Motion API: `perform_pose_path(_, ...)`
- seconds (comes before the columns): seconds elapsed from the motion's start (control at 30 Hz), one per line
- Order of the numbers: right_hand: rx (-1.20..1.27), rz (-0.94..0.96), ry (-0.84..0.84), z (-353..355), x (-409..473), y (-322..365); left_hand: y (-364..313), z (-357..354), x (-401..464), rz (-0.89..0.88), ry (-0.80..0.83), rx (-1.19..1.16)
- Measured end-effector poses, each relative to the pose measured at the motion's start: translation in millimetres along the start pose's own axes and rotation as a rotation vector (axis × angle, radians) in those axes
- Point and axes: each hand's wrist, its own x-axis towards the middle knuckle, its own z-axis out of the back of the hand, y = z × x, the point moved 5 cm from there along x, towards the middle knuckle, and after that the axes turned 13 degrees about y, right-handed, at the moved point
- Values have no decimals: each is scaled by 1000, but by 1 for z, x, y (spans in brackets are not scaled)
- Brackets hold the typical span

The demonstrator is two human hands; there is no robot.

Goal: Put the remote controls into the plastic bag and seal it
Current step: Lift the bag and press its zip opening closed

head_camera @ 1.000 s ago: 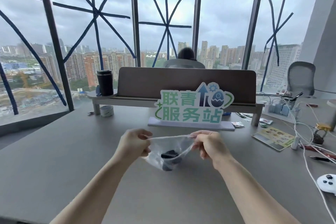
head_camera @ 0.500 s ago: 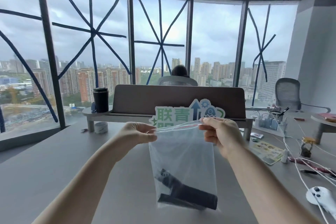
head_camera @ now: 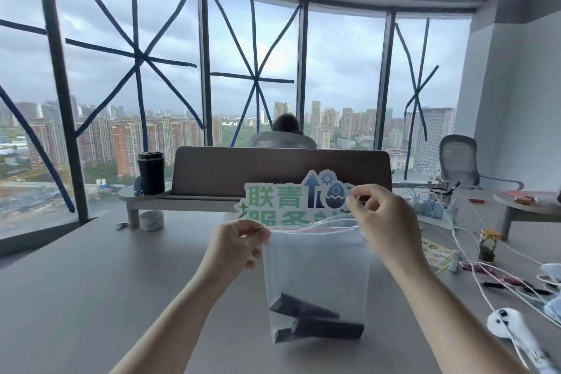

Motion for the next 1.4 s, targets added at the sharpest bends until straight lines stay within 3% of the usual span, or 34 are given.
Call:
perform_pose_path(0.1, -120, 330, 201, -16, -5, 37, -21, -13, 4, -56, 14, 54)
perform_pose_path(0.17, -198, 406, 329, -29, -7, 50, -33, -20, 6, -84, 18, 120)
perform_pose_path(0.27, -244, 345, 404, -30, -1, 53, -44, -26, 5, -112, 11, 199)
perform_pose_path(0.57, -85, 244, 592, -30, 19, 62, -69, -22, 6, -164, 44, 275)
perform_pose_path(0.77, -159, 244, 588, -33, 19, 70, -74, -19, 6, -183, 37, 323)
perform_pose_path(1.1, -245, 231, 447, -44, 9, 59, -56, -3, 6, -199, -205, 276)
perform_pose_path(1.4, -350, 183, 424, -37, 6, 29, -35, 48, 7, -158, -359, 229)
